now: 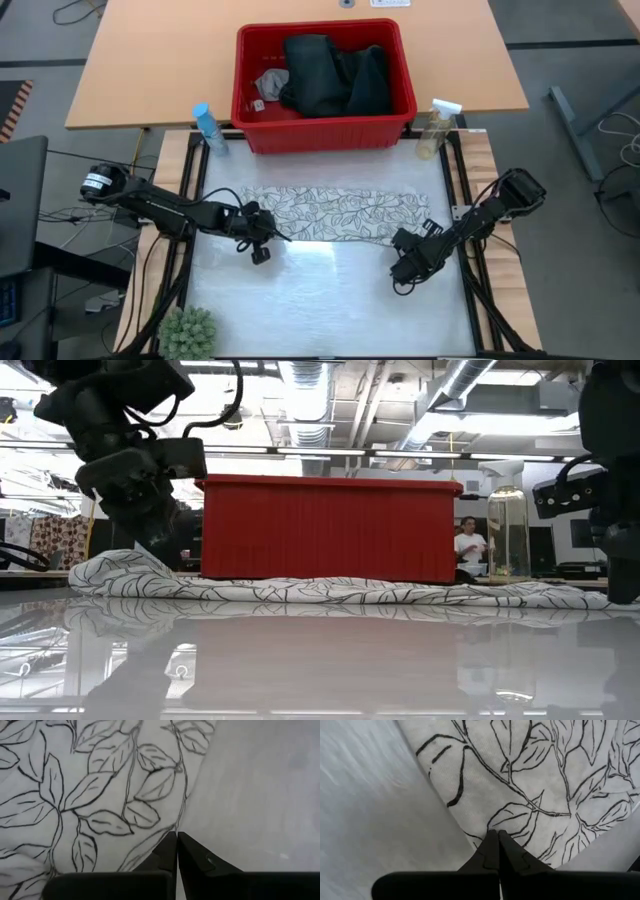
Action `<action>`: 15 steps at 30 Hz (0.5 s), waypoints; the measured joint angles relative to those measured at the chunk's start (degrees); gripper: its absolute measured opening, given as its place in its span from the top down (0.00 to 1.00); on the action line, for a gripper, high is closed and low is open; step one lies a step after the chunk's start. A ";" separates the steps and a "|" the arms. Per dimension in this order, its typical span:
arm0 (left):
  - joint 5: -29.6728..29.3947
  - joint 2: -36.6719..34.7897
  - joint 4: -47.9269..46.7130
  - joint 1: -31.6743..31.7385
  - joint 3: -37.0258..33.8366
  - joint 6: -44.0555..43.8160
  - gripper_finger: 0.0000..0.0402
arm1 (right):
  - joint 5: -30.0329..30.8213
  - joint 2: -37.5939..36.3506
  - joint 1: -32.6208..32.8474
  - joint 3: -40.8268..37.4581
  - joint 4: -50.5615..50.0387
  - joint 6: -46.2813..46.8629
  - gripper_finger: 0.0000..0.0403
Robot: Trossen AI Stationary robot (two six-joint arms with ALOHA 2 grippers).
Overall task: Fold laundry
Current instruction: Fold the white-patterned shirt
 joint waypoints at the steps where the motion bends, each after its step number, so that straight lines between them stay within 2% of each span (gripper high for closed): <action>1: 0.00 0.00 0.67 0.01 -0.45 -0.56 1.00 | 0.00 0.00 0.00 0.00 0.02 -0.06 0.96; 15: -0.15 -0.09 3.01 -0.01 -6.60 -5.92 1.00 | -0.83 0.01 0.04 0.00 0.19 -3.37 0.96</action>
